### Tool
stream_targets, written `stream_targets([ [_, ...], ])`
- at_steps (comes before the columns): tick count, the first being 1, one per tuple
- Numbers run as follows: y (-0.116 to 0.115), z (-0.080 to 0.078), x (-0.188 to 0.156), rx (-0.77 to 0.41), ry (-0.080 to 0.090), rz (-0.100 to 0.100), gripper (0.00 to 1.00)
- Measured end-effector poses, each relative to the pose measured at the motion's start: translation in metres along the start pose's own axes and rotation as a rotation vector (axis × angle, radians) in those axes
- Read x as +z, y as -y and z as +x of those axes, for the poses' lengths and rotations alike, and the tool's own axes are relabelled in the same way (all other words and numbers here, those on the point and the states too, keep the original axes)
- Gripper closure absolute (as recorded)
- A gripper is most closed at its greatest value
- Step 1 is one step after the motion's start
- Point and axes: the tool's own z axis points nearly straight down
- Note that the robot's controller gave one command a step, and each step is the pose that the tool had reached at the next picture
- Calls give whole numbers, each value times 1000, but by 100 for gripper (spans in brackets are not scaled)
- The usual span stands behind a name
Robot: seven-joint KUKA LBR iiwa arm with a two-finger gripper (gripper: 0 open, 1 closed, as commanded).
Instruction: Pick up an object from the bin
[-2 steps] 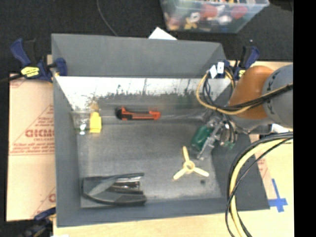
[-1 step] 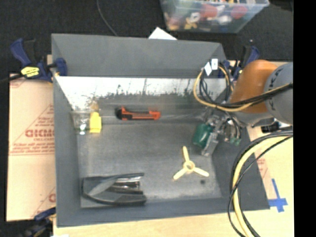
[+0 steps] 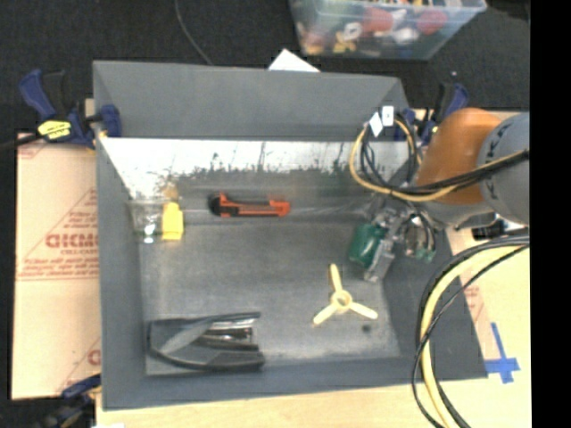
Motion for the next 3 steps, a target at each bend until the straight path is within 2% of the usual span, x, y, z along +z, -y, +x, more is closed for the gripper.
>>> stream_targets([
  [1,1,3,-25,0,-10,1,100],
  [2,1,-1,-60,-2,2,0,100],
  [3,1,-1,-92,-3,1,0,100],
])
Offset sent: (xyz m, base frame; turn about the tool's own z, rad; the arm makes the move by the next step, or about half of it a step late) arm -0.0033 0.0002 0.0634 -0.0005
